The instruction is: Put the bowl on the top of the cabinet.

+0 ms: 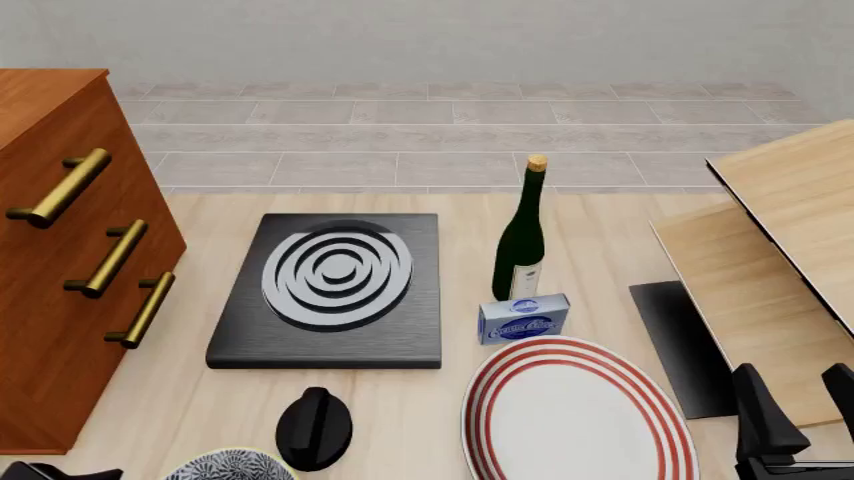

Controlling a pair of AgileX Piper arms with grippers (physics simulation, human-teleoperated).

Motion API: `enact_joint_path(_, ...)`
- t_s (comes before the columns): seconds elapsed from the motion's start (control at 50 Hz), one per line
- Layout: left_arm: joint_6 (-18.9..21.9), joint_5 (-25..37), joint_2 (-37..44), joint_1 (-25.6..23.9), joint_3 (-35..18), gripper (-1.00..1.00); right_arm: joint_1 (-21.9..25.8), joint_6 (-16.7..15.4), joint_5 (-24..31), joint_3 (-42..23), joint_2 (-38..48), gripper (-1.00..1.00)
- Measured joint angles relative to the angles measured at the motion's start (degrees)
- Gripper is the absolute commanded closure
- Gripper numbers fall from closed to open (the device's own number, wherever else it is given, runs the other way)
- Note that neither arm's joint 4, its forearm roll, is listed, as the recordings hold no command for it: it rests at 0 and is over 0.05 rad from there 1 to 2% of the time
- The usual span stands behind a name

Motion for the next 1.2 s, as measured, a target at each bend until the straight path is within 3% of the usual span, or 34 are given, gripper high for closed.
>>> enact_joint_path(0.8,2.0,-7.8,3.3,0.9,4.9,-1.0,0.0,0.0,0.0,0.0,0.0,-1.0)
enact_joint_path(0.82,2.0,-7.9,3.4,0.8,5.0,1.0,0.0,0.0,0.0,0.0,0.0,-1.0)
enact_joint_path(1.2,1.2,-2.6,-2.6,-0.8,-1.6,1.0,0.0,0.0,0.0,0.0,0.0,-1.0)
